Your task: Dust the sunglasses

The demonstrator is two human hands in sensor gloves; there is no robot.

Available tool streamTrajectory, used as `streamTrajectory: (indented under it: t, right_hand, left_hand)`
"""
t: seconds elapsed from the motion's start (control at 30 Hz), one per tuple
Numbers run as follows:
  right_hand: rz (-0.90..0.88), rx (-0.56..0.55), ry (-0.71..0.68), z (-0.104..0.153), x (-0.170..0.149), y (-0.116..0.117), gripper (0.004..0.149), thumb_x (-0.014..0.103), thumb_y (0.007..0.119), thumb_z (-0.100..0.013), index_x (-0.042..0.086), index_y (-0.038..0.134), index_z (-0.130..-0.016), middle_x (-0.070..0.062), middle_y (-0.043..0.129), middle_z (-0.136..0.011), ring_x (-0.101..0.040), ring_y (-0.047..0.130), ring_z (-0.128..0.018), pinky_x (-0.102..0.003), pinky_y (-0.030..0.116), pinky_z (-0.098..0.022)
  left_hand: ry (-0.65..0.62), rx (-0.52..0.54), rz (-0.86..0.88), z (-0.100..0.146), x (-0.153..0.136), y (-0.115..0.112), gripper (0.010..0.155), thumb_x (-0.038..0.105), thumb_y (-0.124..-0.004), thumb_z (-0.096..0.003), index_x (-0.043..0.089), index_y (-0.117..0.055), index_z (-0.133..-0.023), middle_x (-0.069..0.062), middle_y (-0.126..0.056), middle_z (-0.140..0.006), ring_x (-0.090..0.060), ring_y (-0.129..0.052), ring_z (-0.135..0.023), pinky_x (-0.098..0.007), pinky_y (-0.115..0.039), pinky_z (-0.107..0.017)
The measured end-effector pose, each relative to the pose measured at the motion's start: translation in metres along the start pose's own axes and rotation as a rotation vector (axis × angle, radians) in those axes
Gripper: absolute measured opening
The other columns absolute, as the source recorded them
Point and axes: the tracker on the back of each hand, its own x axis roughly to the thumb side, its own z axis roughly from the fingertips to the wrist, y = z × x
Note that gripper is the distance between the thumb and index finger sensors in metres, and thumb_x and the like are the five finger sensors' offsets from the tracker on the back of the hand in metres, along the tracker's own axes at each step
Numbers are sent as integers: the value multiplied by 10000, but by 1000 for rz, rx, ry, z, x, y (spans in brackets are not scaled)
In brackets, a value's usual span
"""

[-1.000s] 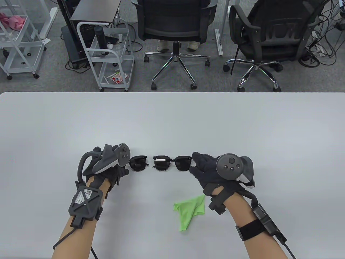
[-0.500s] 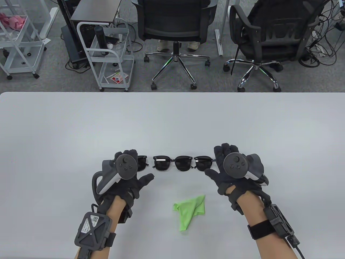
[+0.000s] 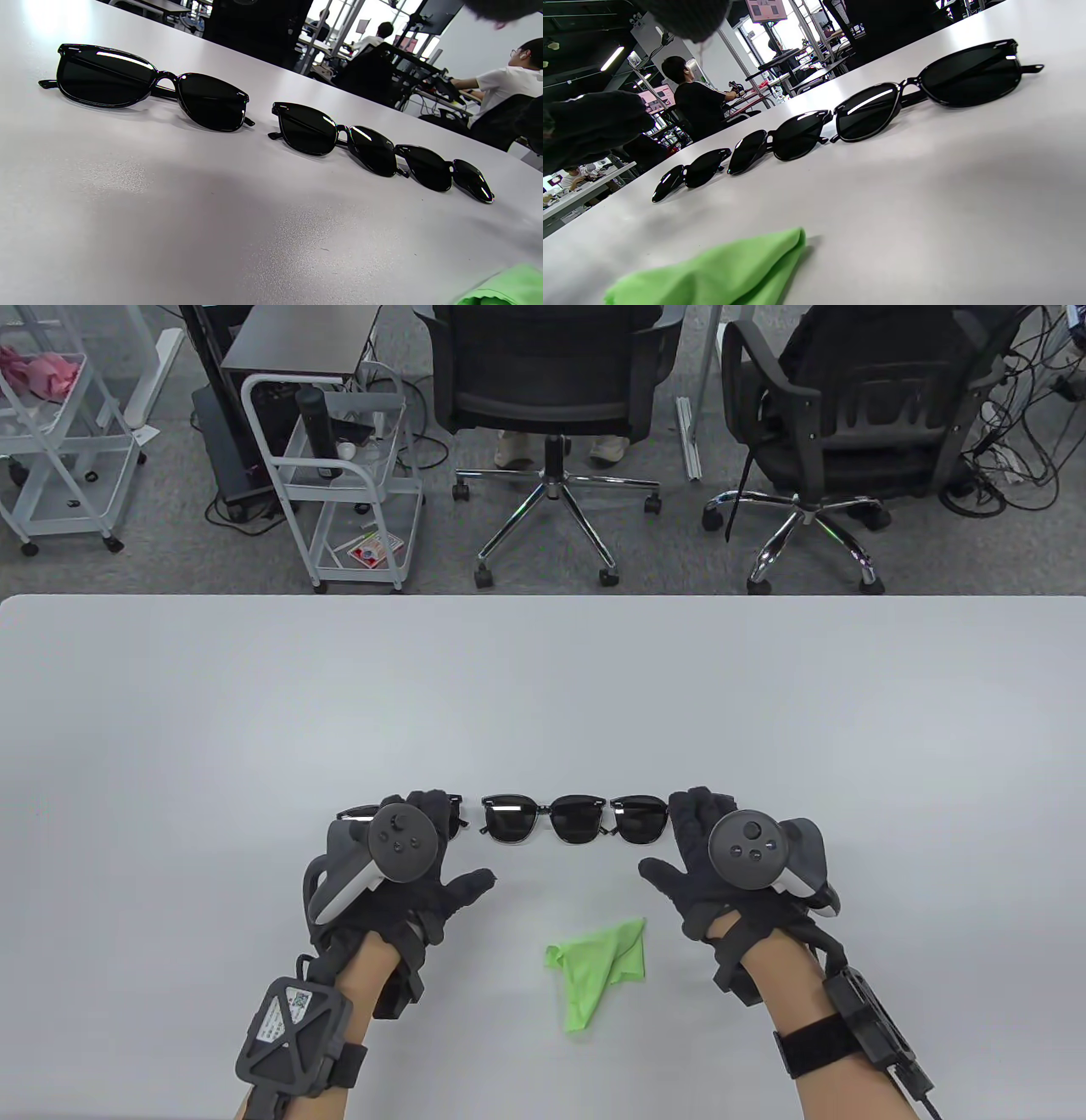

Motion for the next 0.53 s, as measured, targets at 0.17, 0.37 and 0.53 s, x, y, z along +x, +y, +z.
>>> streamTrajectory:
  t: [0.17, 0.37, 0.53]
  right_hand:
    - [7, -3, 0, -1, 0, -1, 859, 571, 677, -510, 9, 334, -1063, -303, 306, -1110, -604, 326, -965, -736, 360, -604]
    - [5, 0, 5, 0, -1, -1, 860, 569, 679, -509, 2, 340, -1060, -305, 317, -1108, -606, 335, -963, -736, 364, -603]
    - [-3, 1, 5, 0, -2, 0, 858, 567, 681, -509, 0, 345, -1059, -305, 325, -1107, -605, 344, -964, -736, 367, -603]
  left_hand:
    - [4, 3, -3, 0, -1, 0, 1070, 797, -599, -262, 252, -199, -1092, -25, -260, -1188, -362, -237, -1105, -625, -308, -753]
    - [7, -2, -5, 0, -2, 0, 1068, 794, -605, -266, 250, -203, -1092, -27, -263, -1188, -363, -242, -1105, -624, -312, -753]
    - [2, -7, -8, 0, -2, -2, 1066, 793, -606, -266, 251, -206, -1092, -27, -267, -1188, -363, -245, -1105, -624, -315, -753]
